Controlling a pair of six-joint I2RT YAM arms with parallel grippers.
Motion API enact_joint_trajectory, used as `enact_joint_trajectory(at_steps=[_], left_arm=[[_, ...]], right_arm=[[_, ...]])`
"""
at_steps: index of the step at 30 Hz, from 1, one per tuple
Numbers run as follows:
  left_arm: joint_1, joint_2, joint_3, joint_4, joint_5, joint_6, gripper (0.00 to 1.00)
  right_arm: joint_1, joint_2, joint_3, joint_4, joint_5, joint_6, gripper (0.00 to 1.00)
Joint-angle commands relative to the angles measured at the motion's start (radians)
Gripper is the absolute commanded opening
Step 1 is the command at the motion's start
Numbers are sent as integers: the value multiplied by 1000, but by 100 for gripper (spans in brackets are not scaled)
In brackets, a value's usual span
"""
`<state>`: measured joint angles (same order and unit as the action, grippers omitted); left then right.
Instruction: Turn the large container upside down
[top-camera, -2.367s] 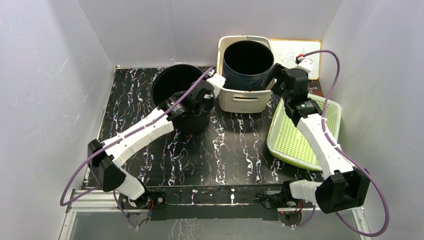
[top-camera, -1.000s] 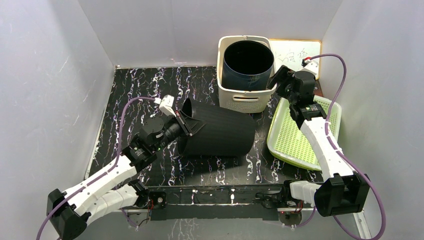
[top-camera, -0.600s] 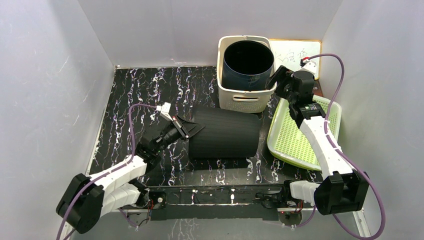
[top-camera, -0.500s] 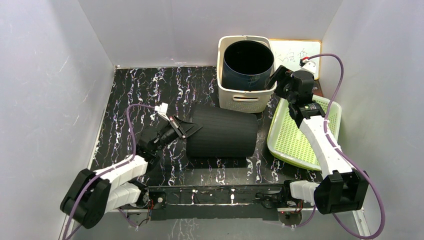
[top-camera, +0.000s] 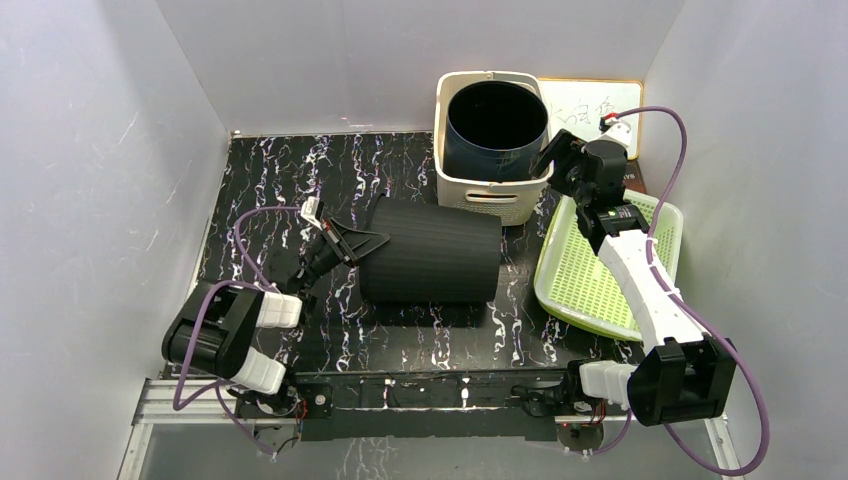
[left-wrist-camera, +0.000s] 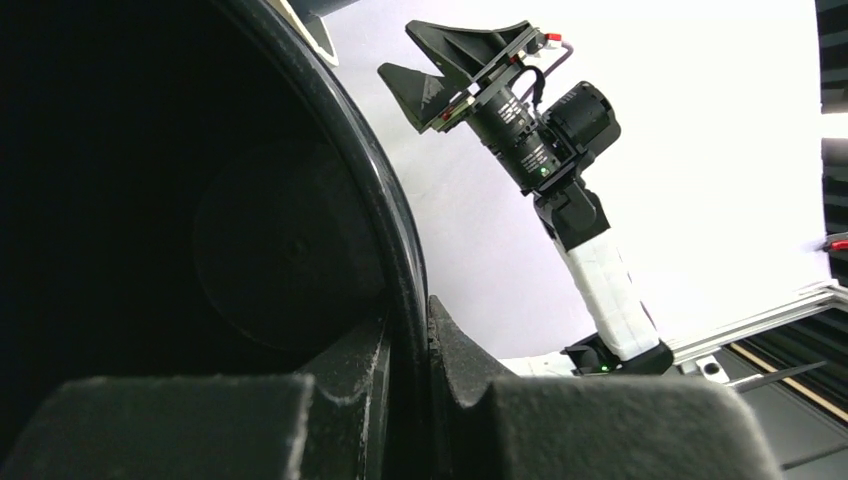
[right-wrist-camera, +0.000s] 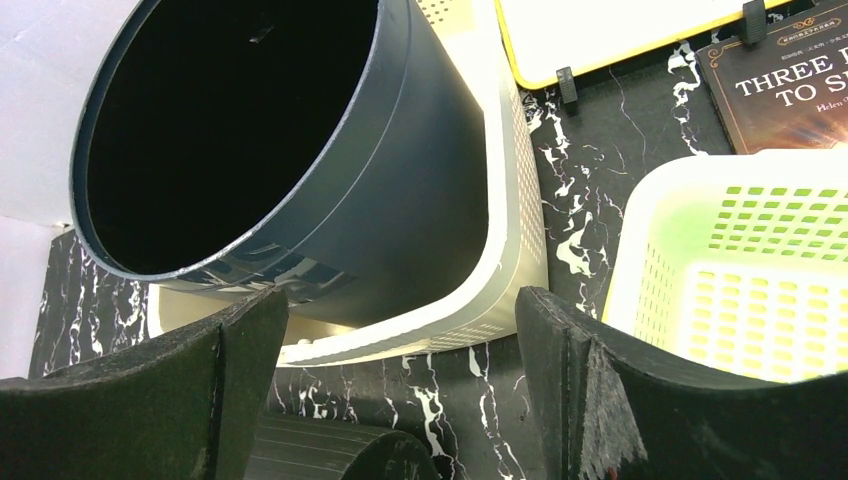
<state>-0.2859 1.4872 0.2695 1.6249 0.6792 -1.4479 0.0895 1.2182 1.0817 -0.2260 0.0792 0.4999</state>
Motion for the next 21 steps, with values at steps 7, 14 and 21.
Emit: enact_joint_trajectory(at_steps=[7,14,21], left_arm=[[-34,36,146,162,102,-176,0],[-171,92,207,164,77,-152,0],[-79,123,110,166,99,-146,0]], right_arm=[[-5,-27,-5,77,22,8,82],[-6,-13,2,80,22,11,82],[-6,-21,2,77,31,1,82]])
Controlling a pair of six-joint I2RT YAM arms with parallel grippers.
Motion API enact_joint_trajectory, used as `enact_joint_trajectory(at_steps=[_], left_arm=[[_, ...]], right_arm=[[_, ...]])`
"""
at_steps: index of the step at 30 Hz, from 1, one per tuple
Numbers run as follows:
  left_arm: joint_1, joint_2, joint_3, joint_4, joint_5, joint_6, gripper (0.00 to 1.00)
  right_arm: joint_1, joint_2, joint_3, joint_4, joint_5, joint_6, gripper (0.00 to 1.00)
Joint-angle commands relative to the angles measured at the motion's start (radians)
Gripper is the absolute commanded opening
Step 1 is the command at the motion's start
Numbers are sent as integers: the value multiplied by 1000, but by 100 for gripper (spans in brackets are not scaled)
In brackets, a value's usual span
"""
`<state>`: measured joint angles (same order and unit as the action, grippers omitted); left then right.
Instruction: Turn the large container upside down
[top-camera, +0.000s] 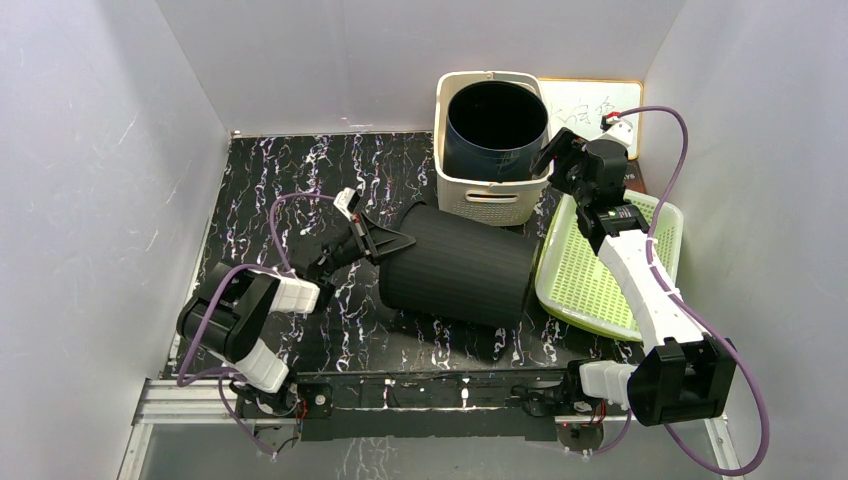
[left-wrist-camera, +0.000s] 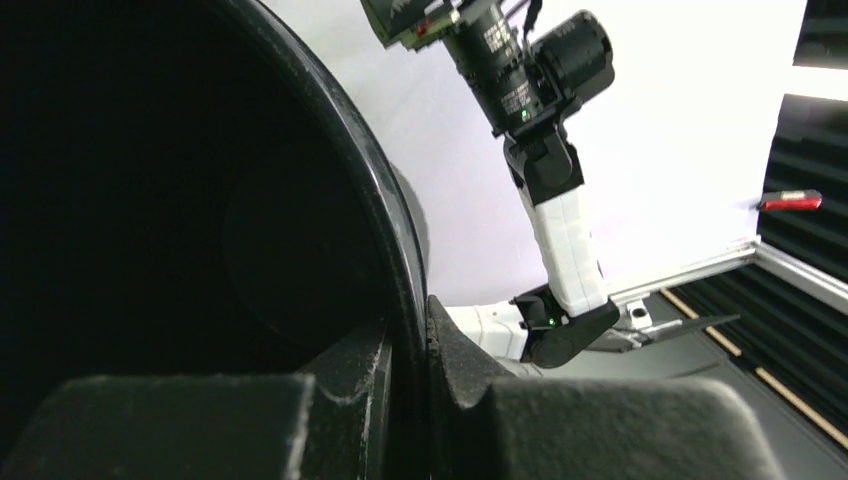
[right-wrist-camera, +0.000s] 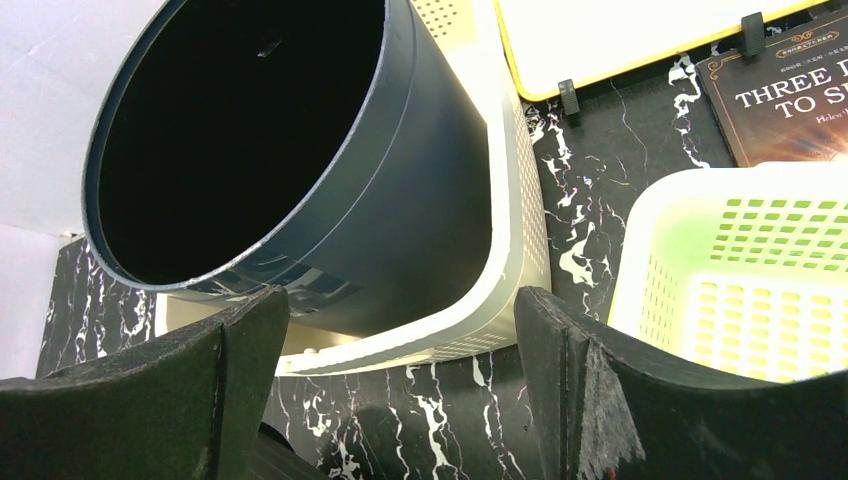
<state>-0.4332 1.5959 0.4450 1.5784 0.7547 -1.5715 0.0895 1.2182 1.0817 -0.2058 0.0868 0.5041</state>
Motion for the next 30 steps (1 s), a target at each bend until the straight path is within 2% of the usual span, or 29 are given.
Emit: enact_joint_trajectory(at_steps=[1,9,16,25,28,30], left_arm=[[91,11,-81,212,26,-22,0],[205,21,-111,213,80,-34,0],[294,139,-172,213,128,53,0],[366,284,-157,212,175,115,0],[401,318,-149,212,187,119,7],[421,344,-140,211,200,122,15]], right_arm=[[-7,-23,3,57,27,-7,82],[-4,-32,21,49,42,-13,84],[-6,-38,15,46,44,-18,85],[-6,-35,11,41,44,-29,87],[-6,-34,5,42,44,-28,87],[-5,-30,2,44,38,-26,87]])
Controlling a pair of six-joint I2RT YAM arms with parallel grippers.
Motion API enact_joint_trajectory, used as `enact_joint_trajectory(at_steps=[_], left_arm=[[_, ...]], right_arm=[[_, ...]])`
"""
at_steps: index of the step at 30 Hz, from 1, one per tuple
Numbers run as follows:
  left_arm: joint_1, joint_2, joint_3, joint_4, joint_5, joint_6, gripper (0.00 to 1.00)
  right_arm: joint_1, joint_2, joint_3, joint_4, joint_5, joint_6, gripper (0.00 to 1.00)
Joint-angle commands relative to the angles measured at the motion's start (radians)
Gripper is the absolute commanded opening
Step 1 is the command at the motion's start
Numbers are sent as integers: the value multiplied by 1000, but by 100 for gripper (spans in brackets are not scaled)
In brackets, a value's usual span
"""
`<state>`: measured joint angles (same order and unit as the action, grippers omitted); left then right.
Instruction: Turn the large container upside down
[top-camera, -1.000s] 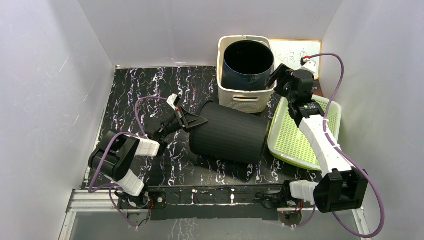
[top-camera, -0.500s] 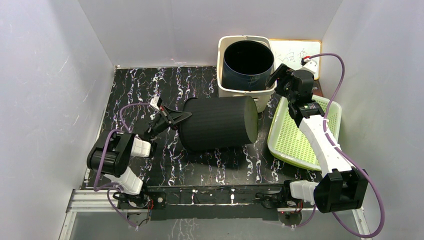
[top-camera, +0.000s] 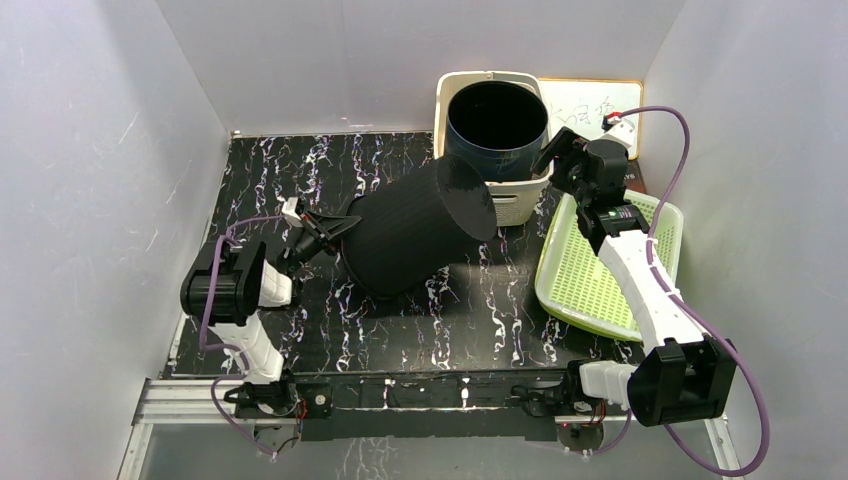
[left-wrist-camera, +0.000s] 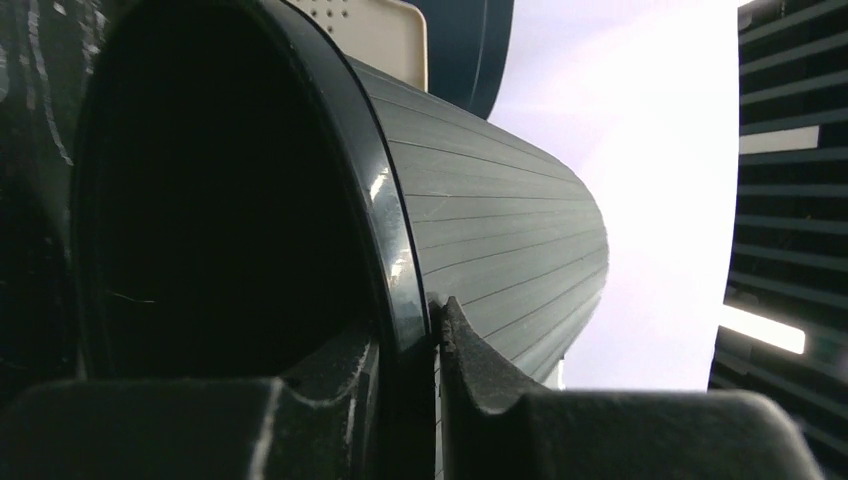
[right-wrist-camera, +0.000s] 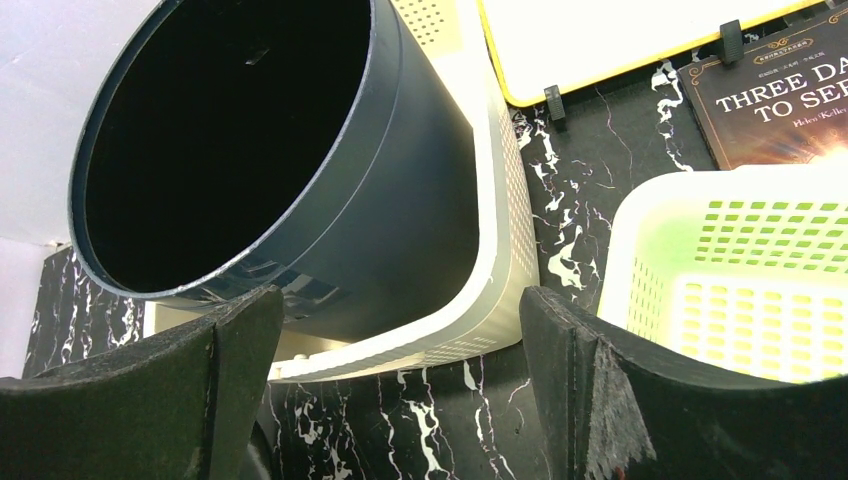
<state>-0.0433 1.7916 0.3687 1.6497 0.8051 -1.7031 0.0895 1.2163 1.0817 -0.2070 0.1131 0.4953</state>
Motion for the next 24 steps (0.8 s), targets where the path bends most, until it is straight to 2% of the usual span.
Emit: enact_joint_trajectory(at_steps=[1,7,16,19,21,24], left_arm=[[37,158,-60,140,153,255,17],[59,208,-41,139,148,257,37],[74,226,-28,137,146,262,47],[82,235,-11,133,158,252,75],[95,240,-7,120,149,246,98],[111,239,10,44,139,267,99]], right_arm=[[-5,-26,0,47,8,-17,87],[-5,-17,-2,52,-7,-10,87],[-5,-18,-3,48,-9,-11,87],[-4,-18,-10,40,-23,-10,87],[-4,-21,-19,35,-35,-14,87],[-4,-21,-27,31,-41,-24,87]])
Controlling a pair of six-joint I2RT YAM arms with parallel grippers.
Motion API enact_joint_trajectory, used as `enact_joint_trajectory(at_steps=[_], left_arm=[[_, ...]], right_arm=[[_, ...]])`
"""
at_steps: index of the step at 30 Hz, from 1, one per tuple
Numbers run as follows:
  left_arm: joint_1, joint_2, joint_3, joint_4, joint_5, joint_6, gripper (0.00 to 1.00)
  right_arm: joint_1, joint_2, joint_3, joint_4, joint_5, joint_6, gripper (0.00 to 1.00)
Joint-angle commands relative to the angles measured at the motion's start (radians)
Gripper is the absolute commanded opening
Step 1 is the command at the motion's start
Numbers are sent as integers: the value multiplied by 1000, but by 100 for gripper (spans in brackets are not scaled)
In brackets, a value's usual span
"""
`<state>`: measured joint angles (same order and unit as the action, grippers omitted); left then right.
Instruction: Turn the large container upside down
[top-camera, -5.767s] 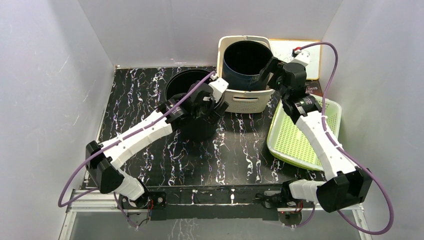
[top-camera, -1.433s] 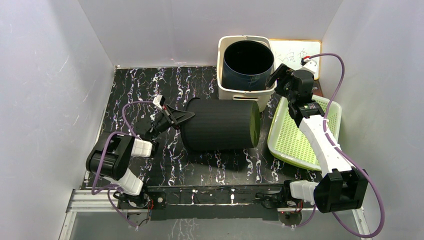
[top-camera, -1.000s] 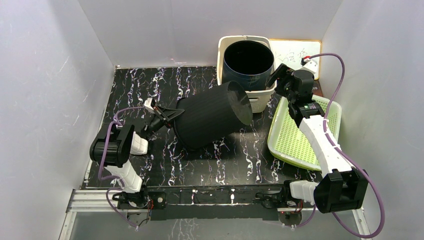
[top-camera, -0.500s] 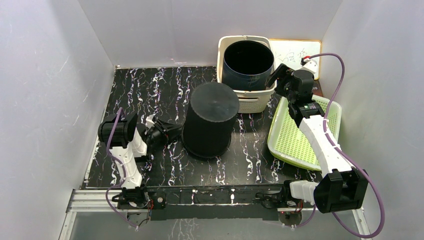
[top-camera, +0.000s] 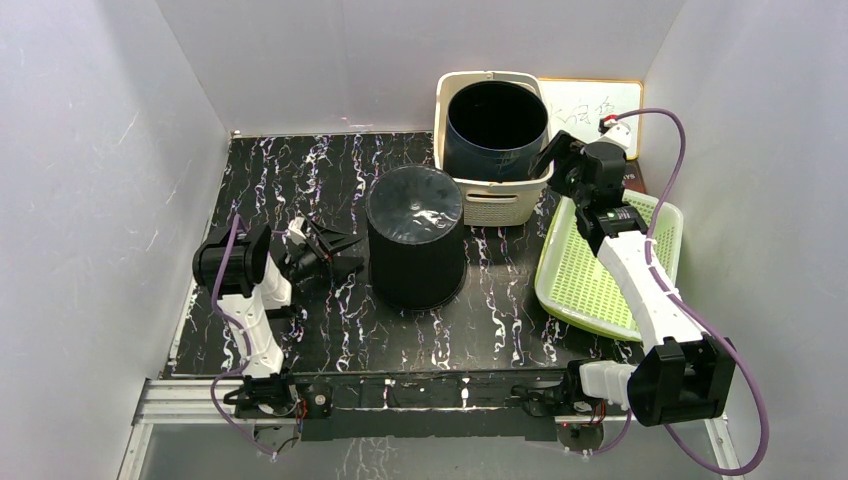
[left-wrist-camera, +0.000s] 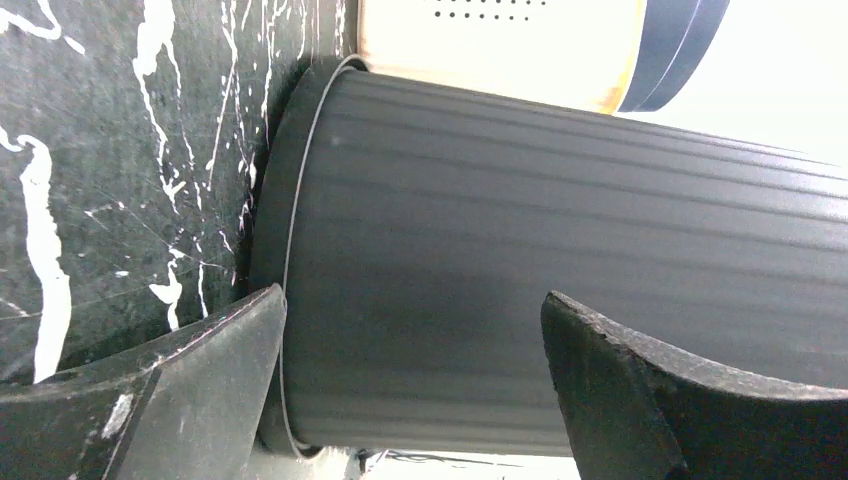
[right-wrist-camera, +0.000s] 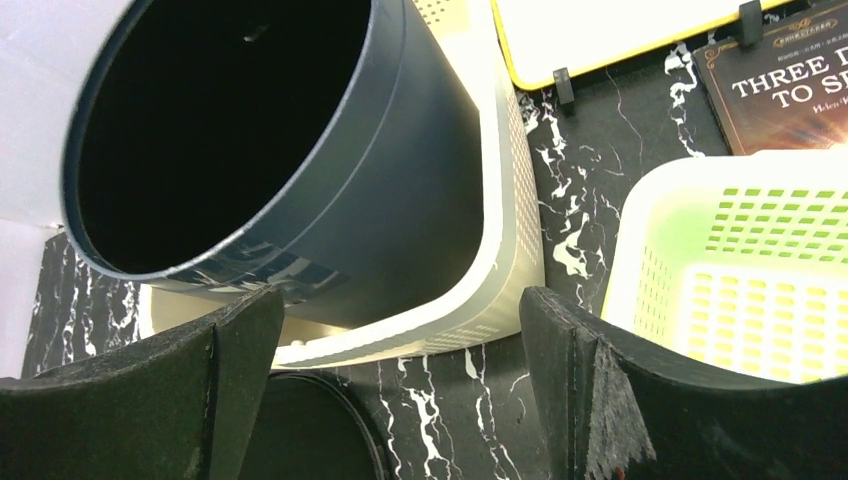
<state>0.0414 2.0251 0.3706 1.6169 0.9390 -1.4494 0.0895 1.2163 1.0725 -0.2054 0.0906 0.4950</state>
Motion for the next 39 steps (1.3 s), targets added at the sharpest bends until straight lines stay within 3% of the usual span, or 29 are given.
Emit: enact_joint_trajectory(at_steps=[1,4,7,10,13,17,20,23,27,33,39], left_arm=[[30,6,17,52,6,19,98],[33,-15,73,-90,8,62,98],[36,-89,145,-351,0,190,98],[37,-185,268,-828,-44,446,98],[38,-271,450,-1368,-190,734,98],[44,-364,646,-1765,-377,911,98],[44,-447,785,-1959,-491,994,98],[43,-523,938,-2097,-550,1040,98],[43,-611,1066,-2150,-531,1067,98],[43,-798,1123,-2080,-447,1077,98],[44,-911,1116,-2026,-319,1048,98]], right_arm=[[-4,-22,-17,28,-22,-27,87],[-4,-26,-15,22,-31,-33,87],[-4,-31,-16,6,-50,-40,87],[-1,-48,-27,-15,-87,-36,86],[19,-77,-55,-21,-101,-32,86],[80,-114,-90,-58,-97,-35,86],[147,-152,-133,-86,-79,-36,85],[230,-176,-181,-103,-35,-32,85],[318,-138,-251,-75,-17,-17,85],[341,-38,-291,63,39,-10,86],[408,84,-261,87,62,21,85]])
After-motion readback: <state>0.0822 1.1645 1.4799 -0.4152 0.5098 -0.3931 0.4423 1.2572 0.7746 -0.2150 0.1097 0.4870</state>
